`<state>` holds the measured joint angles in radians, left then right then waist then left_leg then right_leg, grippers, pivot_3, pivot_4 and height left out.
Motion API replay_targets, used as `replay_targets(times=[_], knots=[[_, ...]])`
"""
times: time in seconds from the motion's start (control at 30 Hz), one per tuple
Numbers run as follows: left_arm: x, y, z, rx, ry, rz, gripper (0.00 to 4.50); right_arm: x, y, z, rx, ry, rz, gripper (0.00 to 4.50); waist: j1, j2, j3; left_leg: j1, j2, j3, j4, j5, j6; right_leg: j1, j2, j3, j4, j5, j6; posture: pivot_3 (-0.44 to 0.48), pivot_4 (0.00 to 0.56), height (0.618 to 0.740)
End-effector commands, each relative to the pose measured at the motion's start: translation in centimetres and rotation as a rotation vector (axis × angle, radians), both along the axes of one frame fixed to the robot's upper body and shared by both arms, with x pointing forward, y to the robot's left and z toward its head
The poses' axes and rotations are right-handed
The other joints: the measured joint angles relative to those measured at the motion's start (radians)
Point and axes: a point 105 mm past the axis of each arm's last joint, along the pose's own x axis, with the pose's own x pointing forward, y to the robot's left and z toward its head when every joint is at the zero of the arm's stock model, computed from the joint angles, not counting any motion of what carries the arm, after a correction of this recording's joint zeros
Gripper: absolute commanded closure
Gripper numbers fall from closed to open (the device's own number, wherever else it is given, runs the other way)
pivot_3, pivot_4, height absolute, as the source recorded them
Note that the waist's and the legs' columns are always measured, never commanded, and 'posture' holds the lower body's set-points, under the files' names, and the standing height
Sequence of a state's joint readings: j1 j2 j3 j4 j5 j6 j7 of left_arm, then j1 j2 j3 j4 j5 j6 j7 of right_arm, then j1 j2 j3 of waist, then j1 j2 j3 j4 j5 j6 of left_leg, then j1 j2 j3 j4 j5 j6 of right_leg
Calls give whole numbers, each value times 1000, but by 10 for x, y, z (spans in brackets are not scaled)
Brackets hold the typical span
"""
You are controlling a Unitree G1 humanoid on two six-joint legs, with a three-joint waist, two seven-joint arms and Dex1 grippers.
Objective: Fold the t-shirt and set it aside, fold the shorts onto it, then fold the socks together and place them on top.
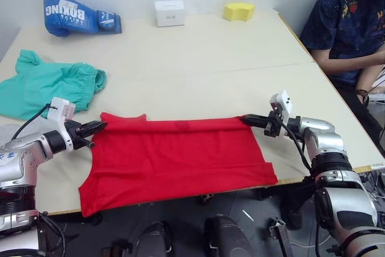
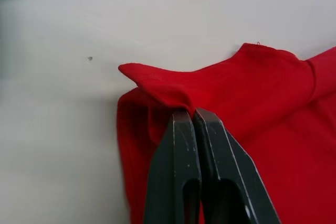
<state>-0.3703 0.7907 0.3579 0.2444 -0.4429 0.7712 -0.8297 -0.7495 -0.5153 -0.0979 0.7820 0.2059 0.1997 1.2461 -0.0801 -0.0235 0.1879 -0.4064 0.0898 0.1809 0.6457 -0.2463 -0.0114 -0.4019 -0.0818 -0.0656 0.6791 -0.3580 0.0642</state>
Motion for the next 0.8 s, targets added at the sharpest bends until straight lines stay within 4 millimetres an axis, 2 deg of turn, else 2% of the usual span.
replay_targets(times=[0.03,0.17,0.33,0.37,0.4,0.53,0.7,0.8], knots=[[-6,8,17,-51,16,11,3831,-1,-8,13,-9,-43,-18,3477,0,0,0,0,0,0,0,0,0,0,0,0,0,0,0,0,150,740],[-4,15,43,-98,41,3,2540,-5,-19,27,-67,-111,-6,2027,0,-1,0,0,0,0,0,0,0,-1,0,0,0,0,0,0,150,740],[14,23,47,-76,93,65,890,-8,-29,39,-136,-167,13,219,4,-1,0,0,-1,0,0,0,-1,0,1,0,0,0,0,0,150,740],[18,22,45,-67,106,62,609,-9,-29,42,-140,-179,18,0,6,-1,0,0,-1,0,0,0,-1,0,1,0,0,0,0,0,150,740],[22,20,42,-51,121,59,288,-8,-29,46,-140,-192,17,0,6,-1,0,0,-1,0,0,0,0,0,2,0,0,0,0,0,150,740],[41,7,27,-14,161,40,288,-9,-25,50,-147,-221,30,0,16,-1,1,0,-3,1,1,0,0,-1,4,0,0,0,0,0,150,740],[55,-10,16,20,182,-13,288,-12,-20,42,-172,-220,55,0,24,-3,2,0,-4,7,1,0,0,-6,4,4,3,0,0,0,150,740],[56,-8,15,49,179,-24,925,-13,-19,40,-184,-220,60,0,24,-3,2,0,-4,9,2,0,0,-8,4,7,5,0,0,0,150,740]])
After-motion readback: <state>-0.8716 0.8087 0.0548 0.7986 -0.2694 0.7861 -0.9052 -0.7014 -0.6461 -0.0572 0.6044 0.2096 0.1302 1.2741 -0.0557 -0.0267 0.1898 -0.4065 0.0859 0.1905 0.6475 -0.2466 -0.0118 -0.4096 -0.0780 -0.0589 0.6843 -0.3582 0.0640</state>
